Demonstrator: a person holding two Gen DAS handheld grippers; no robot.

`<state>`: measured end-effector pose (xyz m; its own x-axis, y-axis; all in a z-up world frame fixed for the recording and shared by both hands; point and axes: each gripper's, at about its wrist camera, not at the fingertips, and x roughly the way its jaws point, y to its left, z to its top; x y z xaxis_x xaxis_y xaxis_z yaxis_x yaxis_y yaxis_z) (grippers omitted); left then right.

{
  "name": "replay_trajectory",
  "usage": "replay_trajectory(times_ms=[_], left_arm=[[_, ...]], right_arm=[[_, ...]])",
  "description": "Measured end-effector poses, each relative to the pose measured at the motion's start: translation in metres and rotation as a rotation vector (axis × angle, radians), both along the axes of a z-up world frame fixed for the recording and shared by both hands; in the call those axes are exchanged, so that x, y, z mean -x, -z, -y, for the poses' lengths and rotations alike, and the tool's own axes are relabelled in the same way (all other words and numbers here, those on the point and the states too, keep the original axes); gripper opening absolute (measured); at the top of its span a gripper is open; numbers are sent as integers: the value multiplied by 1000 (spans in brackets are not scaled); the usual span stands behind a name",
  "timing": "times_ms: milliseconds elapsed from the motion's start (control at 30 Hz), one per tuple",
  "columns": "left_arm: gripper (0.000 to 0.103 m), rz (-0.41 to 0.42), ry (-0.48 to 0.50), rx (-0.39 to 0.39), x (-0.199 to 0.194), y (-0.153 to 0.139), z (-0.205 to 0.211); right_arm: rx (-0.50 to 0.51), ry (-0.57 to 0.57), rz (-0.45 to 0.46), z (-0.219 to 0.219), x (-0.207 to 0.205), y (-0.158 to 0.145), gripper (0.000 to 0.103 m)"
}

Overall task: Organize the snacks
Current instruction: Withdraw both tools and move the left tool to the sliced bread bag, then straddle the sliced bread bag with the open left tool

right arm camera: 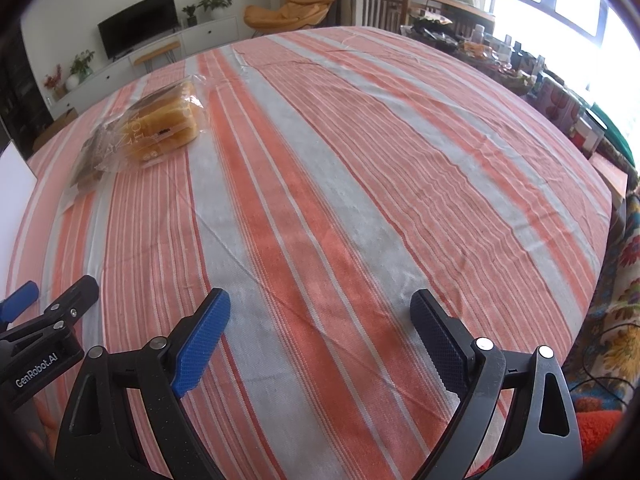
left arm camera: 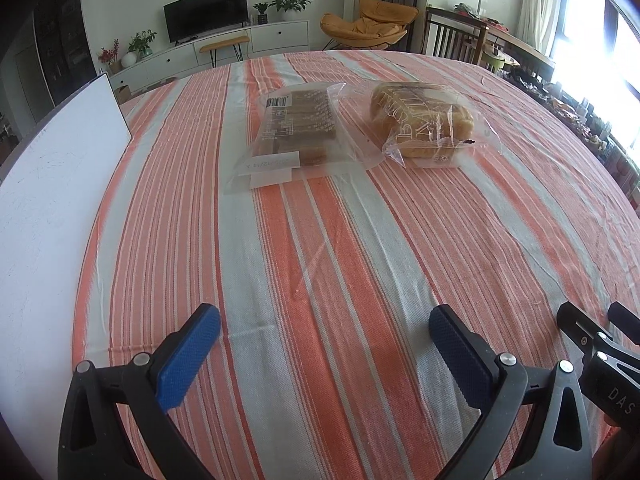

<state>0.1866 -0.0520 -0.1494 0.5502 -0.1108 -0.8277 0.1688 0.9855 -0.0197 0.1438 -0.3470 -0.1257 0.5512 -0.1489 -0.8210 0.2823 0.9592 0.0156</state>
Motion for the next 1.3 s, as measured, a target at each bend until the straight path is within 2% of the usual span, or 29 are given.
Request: replay_trajectory(times_ms=[67,133,200,267,300,433,500,567,633,667,700,767,867,1133,1200,1267,1300], left_arm=[[103,-47,-5,69,-8,-6,-10],[103,-82,-80,208,-21,-16,-30],[103,-77,-163,324,-39,-27,-48],[103,-69,-218,386,-63,-37,-58],[103,-80,-219,392,-78,-39,-58],[102,-174,-147,287,-139,-34,-40],[102,-187,-83,200,-160,-28,-25],[102,-180,-85,90,-174,-20,-17],[100,-173,-88,64,-183,-13,-15],[93,-169,-86,68,-184,-9,-16],[85,-131,-80,43,-181,-11,-14],[56,-84,-36,34,-172,-13,-10],[53,-64,-31,16,-153,-16,-10],[53,-60,-134,103,-44,-17,-38],[62,-53,-134,95,-21,-16,-41],[90,-57,-117,91,-10,-13,-39],[95,-54,-105,81,-8,-11,-39]], right_arm=[[0,0,0,0,0,0,94],[0,2,1,0,0,0,94],[1,1,0,-1,0,1,96],[2,0,0,-2,0,0,96],[2,-1,0,-1,0,0,96],[1,-3,-1,-3,0,0,96],[2,-5,-3,-3,0,0,96],[2,-5,-2,-3,0,0,96],[2,-5,-2,-2,0,0,97],[2,-5,-2,-3,0,0,97],[2,-5,-2,-3,0,0,97],[3,-4,-3,-3,0,0,97],[4,-1,1,-5,-1,0,98],[5,0,2,-7,-1,-1,98],[4,-3,2,-7,-1,-1,98],[5,-3,2,-7,-1,-1,98],[5,-3,2,-7,-1,-1,98]])
